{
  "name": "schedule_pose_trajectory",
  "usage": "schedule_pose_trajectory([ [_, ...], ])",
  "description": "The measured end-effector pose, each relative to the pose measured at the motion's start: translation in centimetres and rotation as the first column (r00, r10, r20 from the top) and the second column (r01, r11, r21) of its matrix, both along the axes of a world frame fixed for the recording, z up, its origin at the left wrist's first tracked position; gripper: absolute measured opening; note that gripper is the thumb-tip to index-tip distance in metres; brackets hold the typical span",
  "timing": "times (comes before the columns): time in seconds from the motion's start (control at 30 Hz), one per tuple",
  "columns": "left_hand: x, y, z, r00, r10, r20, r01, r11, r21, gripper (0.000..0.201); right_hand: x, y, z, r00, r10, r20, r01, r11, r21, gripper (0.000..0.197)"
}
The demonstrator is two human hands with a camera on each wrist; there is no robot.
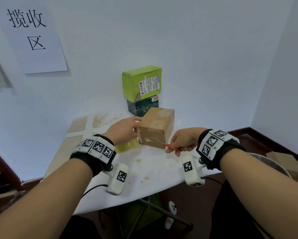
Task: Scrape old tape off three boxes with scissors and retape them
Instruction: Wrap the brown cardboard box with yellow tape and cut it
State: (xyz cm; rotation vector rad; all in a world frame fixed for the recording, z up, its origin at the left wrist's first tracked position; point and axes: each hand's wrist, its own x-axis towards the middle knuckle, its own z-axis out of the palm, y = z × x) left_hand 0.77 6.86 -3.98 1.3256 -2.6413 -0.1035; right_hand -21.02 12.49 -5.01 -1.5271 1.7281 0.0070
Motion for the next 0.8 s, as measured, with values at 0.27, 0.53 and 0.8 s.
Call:
schedule_pose_trajectory([
  [0.27,-1.4,0.1,-0.5,0.968,-0.023,0.249,0.019,1.0,0.017,0.014,-2.6,1.0,-0.9,0.956,-0.196,-0.217,0.2,0.98,-0.004,0.033],
  [0.53,-1.6,-0.1,-0.7,0.977,0.004,0.211,-0.006,1.0,0.008,0.018,-5.2,-1.4,-3.5,0.914,-0.399,0.08,0.406,0.881,-0.244,0.024],
  [0.8,-2.2,-0.9,-1.2,0.984,0.059,0.167,-0.057,0.998,-0.018,0.018,-3.9,-2.6,-3.5,0.811,-0.256,-0.526,0.105,0.948,-0.3,0.039],
])
